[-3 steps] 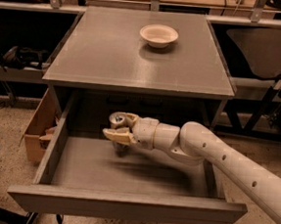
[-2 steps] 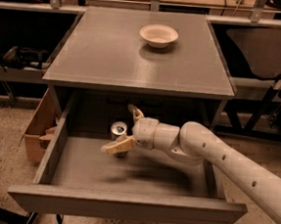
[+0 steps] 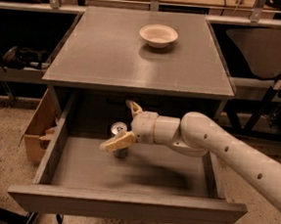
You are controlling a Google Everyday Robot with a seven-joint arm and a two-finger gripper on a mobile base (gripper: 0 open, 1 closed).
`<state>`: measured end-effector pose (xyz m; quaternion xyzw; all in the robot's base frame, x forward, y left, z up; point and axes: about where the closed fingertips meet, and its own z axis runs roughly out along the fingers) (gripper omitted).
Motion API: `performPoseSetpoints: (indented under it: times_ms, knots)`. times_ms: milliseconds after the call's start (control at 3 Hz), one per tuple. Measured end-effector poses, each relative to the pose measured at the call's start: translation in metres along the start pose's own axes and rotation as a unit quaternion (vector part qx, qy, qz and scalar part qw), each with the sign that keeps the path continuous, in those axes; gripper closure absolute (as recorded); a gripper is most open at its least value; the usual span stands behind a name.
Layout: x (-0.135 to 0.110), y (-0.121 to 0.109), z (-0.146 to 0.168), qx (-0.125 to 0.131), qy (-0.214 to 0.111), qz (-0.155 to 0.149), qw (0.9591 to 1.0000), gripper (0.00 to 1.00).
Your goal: Place redbull can into top drawer
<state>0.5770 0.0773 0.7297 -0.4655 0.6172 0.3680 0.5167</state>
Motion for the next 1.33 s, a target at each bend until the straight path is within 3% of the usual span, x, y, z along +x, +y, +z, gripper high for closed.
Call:
performPoseSetpoints:
  times_ms: [333, 667, 1000, 1333]
  knots:
    - [-0.04, 0.007, -0.014, -0.035, 0.07, -0.01, 0.9969, 0.0]
    - [-0.121, -0.006, -0.03, -0.045, 0.145, -0.061, 0.9864, 0.0]
    - [-0.218, -0.02, -0.049, -0.024, 0.208, -0.108, 0.9719, 0.0]
    - [-0.297, -0.036, -0.068, -0.004, 0.264, -0.119, 0.9573, 0.0]
